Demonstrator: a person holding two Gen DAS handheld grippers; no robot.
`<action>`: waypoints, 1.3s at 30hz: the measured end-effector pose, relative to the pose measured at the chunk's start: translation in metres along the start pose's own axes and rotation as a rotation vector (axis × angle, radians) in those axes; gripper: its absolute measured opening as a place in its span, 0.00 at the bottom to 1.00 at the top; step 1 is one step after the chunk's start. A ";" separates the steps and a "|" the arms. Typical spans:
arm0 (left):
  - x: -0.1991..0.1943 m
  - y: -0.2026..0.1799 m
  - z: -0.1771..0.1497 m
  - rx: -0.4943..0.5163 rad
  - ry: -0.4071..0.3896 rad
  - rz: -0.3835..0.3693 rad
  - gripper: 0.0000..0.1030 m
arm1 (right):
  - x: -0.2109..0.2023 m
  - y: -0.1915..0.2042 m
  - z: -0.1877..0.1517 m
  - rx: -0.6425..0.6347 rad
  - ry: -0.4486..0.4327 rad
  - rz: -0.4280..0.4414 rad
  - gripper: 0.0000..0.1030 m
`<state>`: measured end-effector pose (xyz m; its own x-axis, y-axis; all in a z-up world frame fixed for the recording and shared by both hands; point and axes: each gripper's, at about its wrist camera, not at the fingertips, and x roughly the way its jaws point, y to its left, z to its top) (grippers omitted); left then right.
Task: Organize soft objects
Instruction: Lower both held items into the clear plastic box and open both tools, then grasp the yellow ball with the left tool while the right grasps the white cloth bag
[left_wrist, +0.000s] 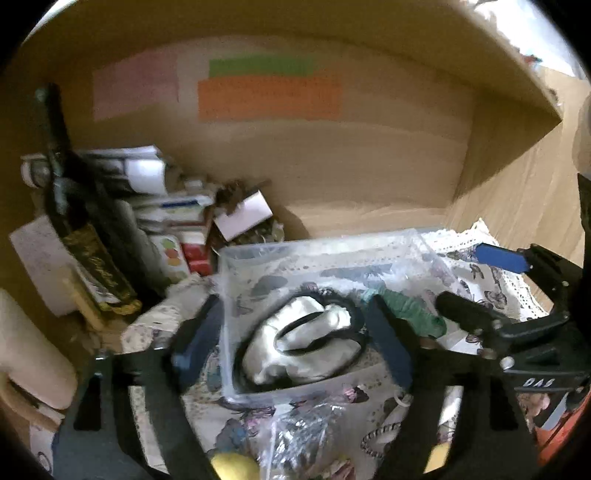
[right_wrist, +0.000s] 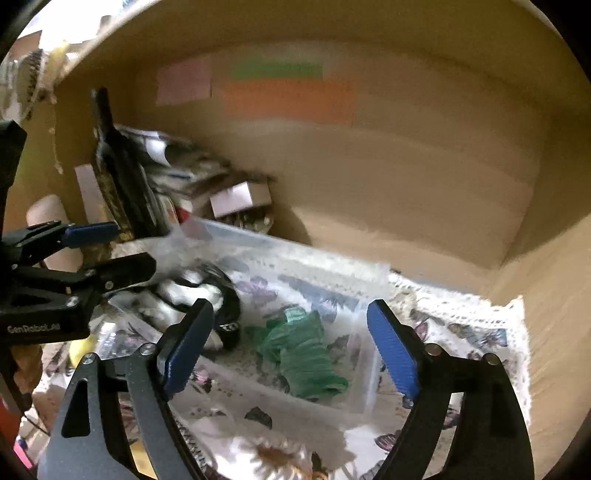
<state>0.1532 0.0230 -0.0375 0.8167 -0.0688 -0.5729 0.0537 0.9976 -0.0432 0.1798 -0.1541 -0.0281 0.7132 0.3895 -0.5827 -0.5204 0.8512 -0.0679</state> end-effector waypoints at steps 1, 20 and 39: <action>-0.010 0.001 -0.002 0.007 -0.027 0.010 0.90 | -0.008 0.000 -0.001 0.001 -0.015 0.002 0.82; -0.035 0.050 -0.088 -0.078 0.083 0.087 0.98 | -0.025 0.006 -0.072 0.082 0.062 0.022 0.91; -0.002 0.048 -0.130 -0.108 0.241 -0.028 0.35 | 0.009 0.020 -0.093 0.147 0.178 0.094 0.94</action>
<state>0.0801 0.0708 -0.1447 0.6550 -0.1079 -0.7479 0.0021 0.9900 -0.1409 0.1324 -0.1663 -0.1099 0.5641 0.4122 -0.7154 -0.4974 0.8613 0.1040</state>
